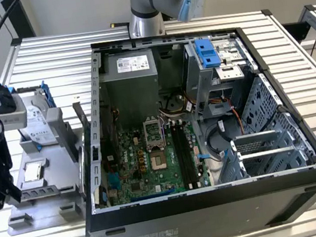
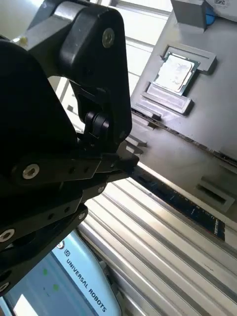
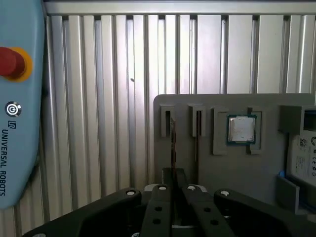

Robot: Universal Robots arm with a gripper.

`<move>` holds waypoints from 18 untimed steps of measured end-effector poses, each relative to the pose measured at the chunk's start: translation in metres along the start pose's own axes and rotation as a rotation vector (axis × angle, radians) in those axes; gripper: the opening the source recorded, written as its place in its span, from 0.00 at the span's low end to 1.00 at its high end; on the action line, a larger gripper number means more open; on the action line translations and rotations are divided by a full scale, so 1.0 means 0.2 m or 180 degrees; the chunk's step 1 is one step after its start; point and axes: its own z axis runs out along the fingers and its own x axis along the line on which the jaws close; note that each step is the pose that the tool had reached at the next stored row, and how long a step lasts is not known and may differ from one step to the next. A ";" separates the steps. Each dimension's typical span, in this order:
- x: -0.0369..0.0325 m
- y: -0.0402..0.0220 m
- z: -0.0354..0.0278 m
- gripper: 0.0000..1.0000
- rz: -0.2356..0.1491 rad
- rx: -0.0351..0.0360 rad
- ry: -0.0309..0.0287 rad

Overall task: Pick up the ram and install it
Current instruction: 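Pick up the ram and move it above insertion slot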

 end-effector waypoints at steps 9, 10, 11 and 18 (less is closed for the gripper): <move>-0.001 -0.001 -0.116 0.00 0.0000 0.0000 0.0006; -0.002 -0.001 -0.139 0.00 0.0000 0.0000 0.0006; -0.002 -0.001 -0.163 0.00 0.0000 0.0000 0.0007; -0.004 -0.002 -0.323 0.00 0.0000 0.0000 0.0006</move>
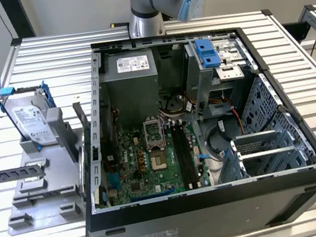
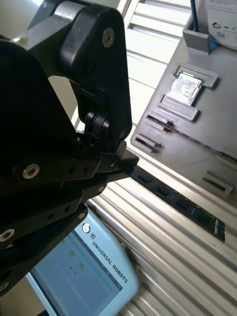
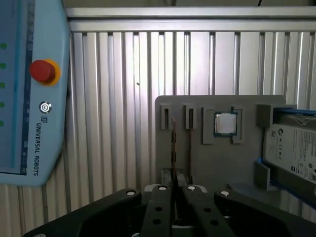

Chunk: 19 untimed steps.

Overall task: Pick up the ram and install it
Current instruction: 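Pick up the ram and move it above insertion slot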

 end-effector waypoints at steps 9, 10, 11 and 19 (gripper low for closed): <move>-0.002 -0.002 -0.204 0.00 0.0000 0.0000 0.0000; -0.002 -0.002 -0.227 0.00 0.0000 0.0000 0.0000; -0.002 -0.002 -0.251 0.00 0.0000 0.0000 0.0000; -0.003 -0.002 -0.336 0.00 0.0000 0.0000 0.0000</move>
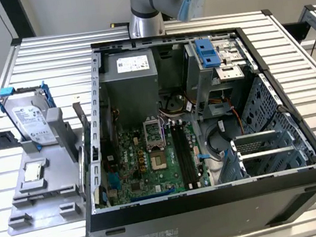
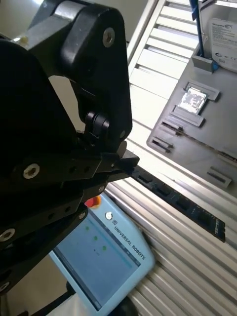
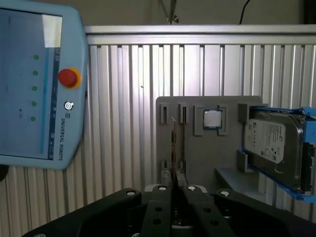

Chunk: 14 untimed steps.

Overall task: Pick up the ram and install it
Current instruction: 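Pick up the ram and move it above insertion slot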

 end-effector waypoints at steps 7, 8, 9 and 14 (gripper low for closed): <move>-0.001 -0.023 -0.009 0.00 0.0000 -0.0001 0.0000; -0.001 -0.035 -0.009 0.00 0.0000 -0.0001 0.0000; -0.001 -0.047 -0.009 0.00 0.0000 -0.0001 0.0001; -0.003 -0.121 -0.008 0.00 0.0000 -0.0003 0.0000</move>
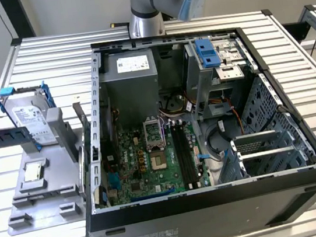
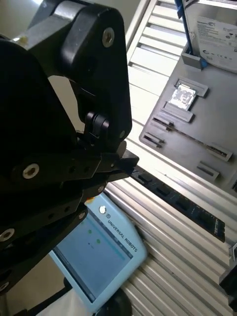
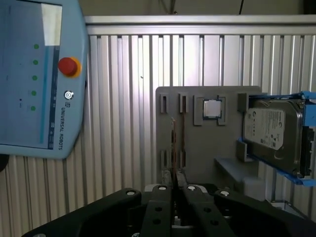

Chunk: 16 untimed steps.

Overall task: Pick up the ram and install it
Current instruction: 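Pick up the ram and move it above insertion slot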

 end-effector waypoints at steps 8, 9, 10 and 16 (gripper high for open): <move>-0.003 -0.137 0.001 0.00 0.0000 -0.0004 0.0000; -0.003 -0.155 0.001 0.00 0.0000 -0.0005 0.0000; -0.003 -0.173 0.001 0.00 0.0000 -0.0006 0.0000; -0.006 -0.282 0.001 0.00 0.0000 -0.0010 0.0001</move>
